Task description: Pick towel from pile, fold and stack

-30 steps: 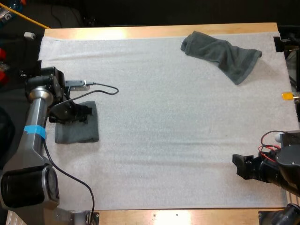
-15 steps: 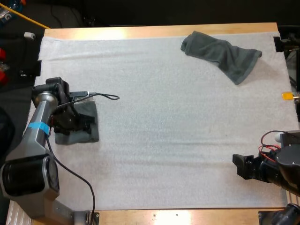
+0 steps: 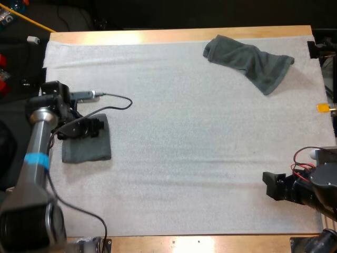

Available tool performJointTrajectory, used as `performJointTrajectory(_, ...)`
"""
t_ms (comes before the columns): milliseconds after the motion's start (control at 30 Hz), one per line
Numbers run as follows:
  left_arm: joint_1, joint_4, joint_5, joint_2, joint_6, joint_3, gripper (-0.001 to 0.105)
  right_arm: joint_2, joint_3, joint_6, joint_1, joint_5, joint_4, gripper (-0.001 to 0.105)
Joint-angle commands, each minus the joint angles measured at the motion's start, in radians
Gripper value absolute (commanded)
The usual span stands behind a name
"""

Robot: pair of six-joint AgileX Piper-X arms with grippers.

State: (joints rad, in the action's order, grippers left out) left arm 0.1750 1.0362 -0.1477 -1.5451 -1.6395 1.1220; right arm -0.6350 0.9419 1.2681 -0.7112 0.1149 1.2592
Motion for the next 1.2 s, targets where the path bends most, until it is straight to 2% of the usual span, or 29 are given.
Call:
performJointTrajectory(0, 0.003, -0.013, -0.021, 0.044, 0.0, 0.005, 0.069, -0.003, 0.005, 0.031, -0.001, 0.029, -0.003, 0.071)
performJointTrajectory(400, 0.001, 0.059, -0.03, 0.287, -0.008, 0.005, 0.069, -0.105, 0.005, 0.127, -0.001, 0.032, -0.122, 0.071)
performJointTrajectory(600, -0.058, 0.092, -0.03, 0.369, -0.029, 0.005, 0.069, -0.153, 0.005, 0.165, 0.025, 0.03, -0.171, 0.071)
performJointTrajectory(867, -0.164, 0.142, -0.03, 0.449, -0.031, 0.005, 0.069, -0.201, 0.005, 0.266, 0.237, -0.059, -0.209, 0.071)
performJointTrajectory(1167, -0.178, 0.184, -0.03, 0.53, -0.031, 0.005, 0.069, -0.198, 0.005, 0.418, 0.517, -0.071, -0.178, 0.071)
